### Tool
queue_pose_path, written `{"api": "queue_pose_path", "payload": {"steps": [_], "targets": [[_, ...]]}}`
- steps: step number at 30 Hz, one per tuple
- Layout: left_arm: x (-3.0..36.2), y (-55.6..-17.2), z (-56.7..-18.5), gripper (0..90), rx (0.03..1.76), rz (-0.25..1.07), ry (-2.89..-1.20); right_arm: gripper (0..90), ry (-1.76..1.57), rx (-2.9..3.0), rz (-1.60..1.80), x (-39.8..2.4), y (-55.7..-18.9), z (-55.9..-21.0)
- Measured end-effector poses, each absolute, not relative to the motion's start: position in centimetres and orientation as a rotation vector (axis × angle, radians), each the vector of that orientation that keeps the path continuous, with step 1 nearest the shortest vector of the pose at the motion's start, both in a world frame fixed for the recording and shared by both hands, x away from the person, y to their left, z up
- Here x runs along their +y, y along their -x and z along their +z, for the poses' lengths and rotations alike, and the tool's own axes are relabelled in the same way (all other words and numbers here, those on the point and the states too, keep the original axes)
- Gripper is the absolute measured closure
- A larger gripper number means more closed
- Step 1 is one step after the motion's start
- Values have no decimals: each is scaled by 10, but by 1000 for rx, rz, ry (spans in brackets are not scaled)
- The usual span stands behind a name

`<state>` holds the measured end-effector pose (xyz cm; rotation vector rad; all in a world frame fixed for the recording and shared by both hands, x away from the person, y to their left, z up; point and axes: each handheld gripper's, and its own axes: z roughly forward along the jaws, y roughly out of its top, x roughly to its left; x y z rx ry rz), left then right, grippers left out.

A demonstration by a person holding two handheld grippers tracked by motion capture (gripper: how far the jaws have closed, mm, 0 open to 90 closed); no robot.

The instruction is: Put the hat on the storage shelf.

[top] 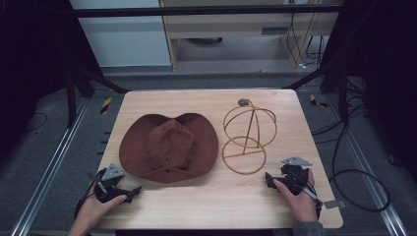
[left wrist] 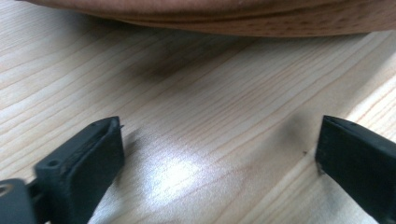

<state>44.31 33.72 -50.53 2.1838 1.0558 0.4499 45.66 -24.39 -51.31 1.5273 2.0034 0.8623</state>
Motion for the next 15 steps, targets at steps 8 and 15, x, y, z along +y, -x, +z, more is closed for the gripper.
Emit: {"api": "queue_pose_path", "payload": {"steps": [8,15], "targets": [[347,-433,-490,37,1031,459,-2105,4,-1528,2003,862,-244,-457,-513],[345,-423,-481,35,978,442,-2072,4,-1528,2003,862,-244,-457,-513]]}}
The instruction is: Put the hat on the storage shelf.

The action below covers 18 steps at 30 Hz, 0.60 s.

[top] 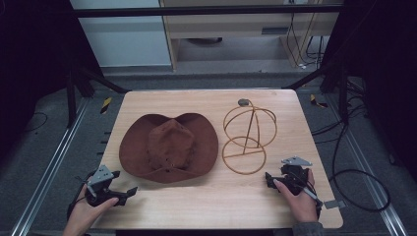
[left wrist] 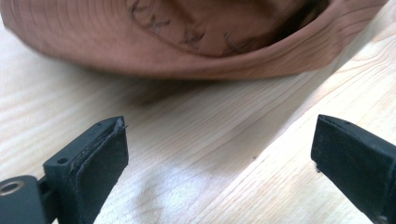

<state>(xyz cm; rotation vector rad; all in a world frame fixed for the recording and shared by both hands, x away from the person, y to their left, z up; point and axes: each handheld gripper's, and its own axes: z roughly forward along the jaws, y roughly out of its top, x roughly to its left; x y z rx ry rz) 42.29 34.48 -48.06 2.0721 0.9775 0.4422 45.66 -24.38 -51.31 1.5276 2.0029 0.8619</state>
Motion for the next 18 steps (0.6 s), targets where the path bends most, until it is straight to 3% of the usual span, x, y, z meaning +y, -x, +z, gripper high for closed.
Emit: {"api": "queue_pose_path", "payload": {"steps": [8,18], "targets": [[335,-412,-458,27,871,474,-1972,4,-1529,2001,862,-244,-457,-513],[312,-416,-426,29,804,456,-2005,4,-1529,1996,859,-243,-457,-513]]}}
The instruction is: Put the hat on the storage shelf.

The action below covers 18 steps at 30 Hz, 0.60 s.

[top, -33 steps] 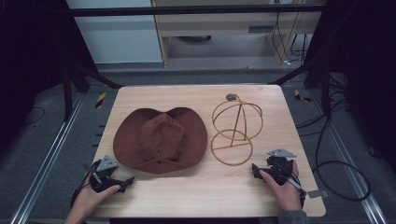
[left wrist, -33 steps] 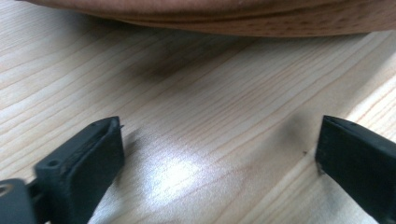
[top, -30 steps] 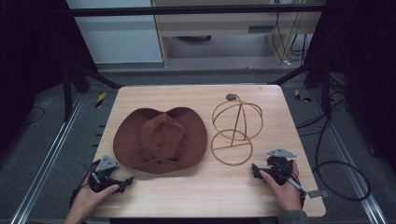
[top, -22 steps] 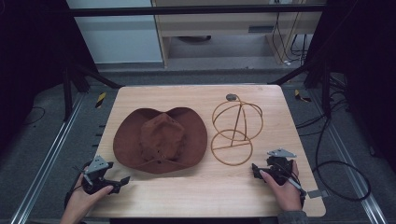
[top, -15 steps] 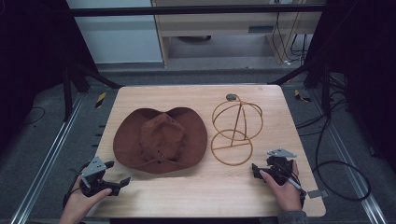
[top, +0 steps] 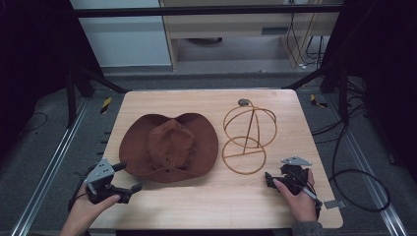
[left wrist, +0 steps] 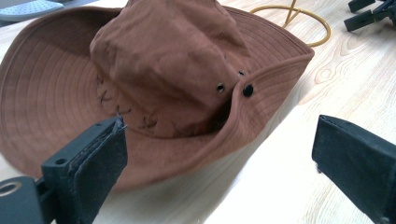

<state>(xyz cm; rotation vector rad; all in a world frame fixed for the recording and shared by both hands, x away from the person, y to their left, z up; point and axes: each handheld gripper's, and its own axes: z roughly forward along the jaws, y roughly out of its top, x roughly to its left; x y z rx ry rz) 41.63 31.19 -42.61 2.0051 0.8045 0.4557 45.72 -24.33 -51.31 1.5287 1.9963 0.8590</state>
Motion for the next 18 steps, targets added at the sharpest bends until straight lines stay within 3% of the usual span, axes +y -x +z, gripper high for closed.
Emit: {"api": "queue_pose_path", "payload": {"steps": [18], "targets": [[259,-506,-372,70,816,430,-2196,4,-1524,2001,861,-244,-457,-513]]}}
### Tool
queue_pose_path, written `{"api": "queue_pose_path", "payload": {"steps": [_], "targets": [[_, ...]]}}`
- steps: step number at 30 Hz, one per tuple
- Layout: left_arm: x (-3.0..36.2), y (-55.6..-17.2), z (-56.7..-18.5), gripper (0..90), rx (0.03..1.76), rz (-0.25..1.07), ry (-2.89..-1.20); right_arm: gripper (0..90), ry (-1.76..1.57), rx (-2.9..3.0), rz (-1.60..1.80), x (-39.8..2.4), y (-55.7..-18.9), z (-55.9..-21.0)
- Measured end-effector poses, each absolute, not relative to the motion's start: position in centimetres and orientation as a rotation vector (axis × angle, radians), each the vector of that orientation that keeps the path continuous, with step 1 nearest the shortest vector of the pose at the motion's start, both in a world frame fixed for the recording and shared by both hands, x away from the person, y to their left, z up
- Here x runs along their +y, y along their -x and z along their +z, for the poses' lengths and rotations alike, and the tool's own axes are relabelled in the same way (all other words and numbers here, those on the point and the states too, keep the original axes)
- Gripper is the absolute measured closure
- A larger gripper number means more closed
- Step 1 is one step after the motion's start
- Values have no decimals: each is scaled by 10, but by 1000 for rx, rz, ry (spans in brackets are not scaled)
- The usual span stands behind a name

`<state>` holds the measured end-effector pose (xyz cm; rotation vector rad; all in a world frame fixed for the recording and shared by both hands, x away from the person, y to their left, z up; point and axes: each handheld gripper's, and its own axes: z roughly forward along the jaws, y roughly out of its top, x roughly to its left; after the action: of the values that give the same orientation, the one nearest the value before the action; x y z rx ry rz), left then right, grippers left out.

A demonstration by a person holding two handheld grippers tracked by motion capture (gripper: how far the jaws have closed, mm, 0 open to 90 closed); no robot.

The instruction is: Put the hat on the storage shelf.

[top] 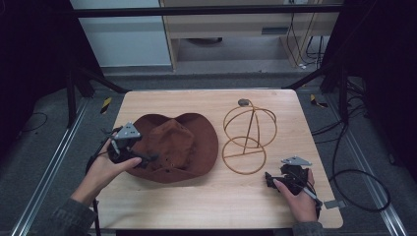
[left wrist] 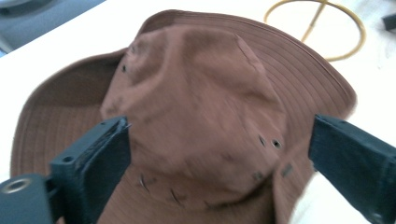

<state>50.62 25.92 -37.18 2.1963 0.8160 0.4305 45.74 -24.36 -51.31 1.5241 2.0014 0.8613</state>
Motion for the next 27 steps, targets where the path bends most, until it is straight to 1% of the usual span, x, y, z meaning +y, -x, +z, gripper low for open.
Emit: {"api": "queue_pose_path", "payload": {"steps": [3,10,18,23,27], "targets": [[252,-517,-367,71,822,416,-2219,4,-1523,2003,862,-244,-457,-513],[237,-537,-361,60,811,448,-2305,4,-1520,2005,861,-244,-457,-513],[214,-557,-373,63,808,454,-2403,4,-1519,2007,861,-244,-457,-513],[208,-571,-380,76,813,431,-2458,4,-1519,2006,862,-244,-457,-513],[204,-576,-384,95,812,443,-2499,4,-1519,2007,862,-244,-457,-513]]}}
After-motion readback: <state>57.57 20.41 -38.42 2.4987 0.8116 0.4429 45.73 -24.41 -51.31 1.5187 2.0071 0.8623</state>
